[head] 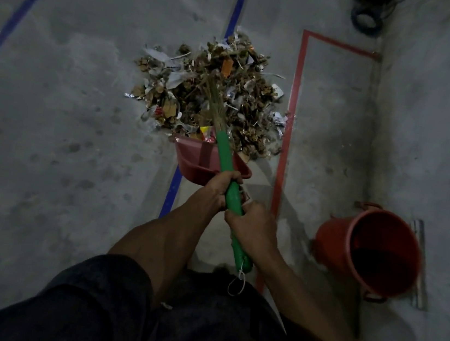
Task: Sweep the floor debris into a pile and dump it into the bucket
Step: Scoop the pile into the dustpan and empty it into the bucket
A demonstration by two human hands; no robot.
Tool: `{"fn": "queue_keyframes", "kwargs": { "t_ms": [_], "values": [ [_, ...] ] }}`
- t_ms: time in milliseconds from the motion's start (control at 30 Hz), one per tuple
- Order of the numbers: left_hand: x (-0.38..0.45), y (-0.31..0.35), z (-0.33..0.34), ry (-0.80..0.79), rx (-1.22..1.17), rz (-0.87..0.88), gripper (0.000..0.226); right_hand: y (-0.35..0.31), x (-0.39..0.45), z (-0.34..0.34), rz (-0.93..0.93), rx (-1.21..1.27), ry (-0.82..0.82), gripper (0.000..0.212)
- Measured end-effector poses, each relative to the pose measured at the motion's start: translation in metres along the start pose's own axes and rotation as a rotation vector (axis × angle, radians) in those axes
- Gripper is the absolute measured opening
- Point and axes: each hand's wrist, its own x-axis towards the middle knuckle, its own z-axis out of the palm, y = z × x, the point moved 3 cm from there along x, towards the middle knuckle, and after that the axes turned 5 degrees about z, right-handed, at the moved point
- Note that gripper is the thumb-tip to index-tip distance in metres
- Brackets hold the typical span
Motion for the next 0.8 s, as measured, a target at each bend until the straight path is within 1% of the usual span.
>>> {"fn": "queue_keyframes", "kwargs": {
  "t_ms": [100, 167, 233, 333, 433, 467, 500, 600, 633, 700, 733, 800],
  "values": [
    [0.005, 0.009, -0.008, 0.005, 0.001, -0.02, 0.026, -0.002, -0.011, 0.005, 0.044, -0.013, 0.013, 0.028],
    [0.007, 0.016, -0.012, 0.003, 0.021, -0.026, 0.021, -0.005, -0.017, 0.007, 0.054, -0.025, 0.02, 0.03],
    [0.009, 0.023, -0.015, 0.011, 0.049, -0.032, 0.015, -0.01, -0.022, 0.009, 0.047, -0.043, 0.032, 0.031],
    [0.011, 0.031, -0.018, 0.002, 0.084, -0.043, 0.014, -0.018, -0.025, 0.009, 0.025, -0.065, 0.031, 0.031],
    [0.01, 0.039, -0.018, -0.028, 0.124, -0.064, 0.014, -0.025, -0.023, 0.006, -0.025, -0.075, -0.015, 0.037],
    [0.01, 0.042, -0.018, -0.04, 0.137, -0.07, 0.014, -0.025, -0.018, 0.002, -0.01, 0.009, -0.046, 0.039],
    [0.009, 0.046, -0.018, -0.054, 0.143, -0.076, 0.015, -0.023, -0.011, -0.004, 0.04, 0.162, -0.075, 0.038],
    [0.002, 0.057, -0.014, -0.102, 0.142, -0.099, 0.016, -0.012, 0.03, -0.035, 0.276, 0.726, -0.112, 0.025],
    [-0.002, 0.061, -0.011, -0.117, 0.137, -0.106, 0.015, -0.01, 0.047, -0.047, 0.318, 0.876, -0.136, 0.026],
    [-0.01, 0.068, -0.005, -0.156, 0.136, -0.122, 0.012, -0.009, 0.086, -0.066, 0.355, 1.132, -0.233, 0.041],
    [-0.013, 0.071, -0.002, -0.178, 0.138, -0.122, 0.012, -0.011, 0.106, -0.072, 0.359, 1.219, -0.292, 0.048],
    [-0.018, 0.075, 0.006, -0.217, 0.156, -0.123, 0.013, -0.02, 0.144, -0.079, 0.364, 1.302, -0.387, 0.064]
  ]
}}
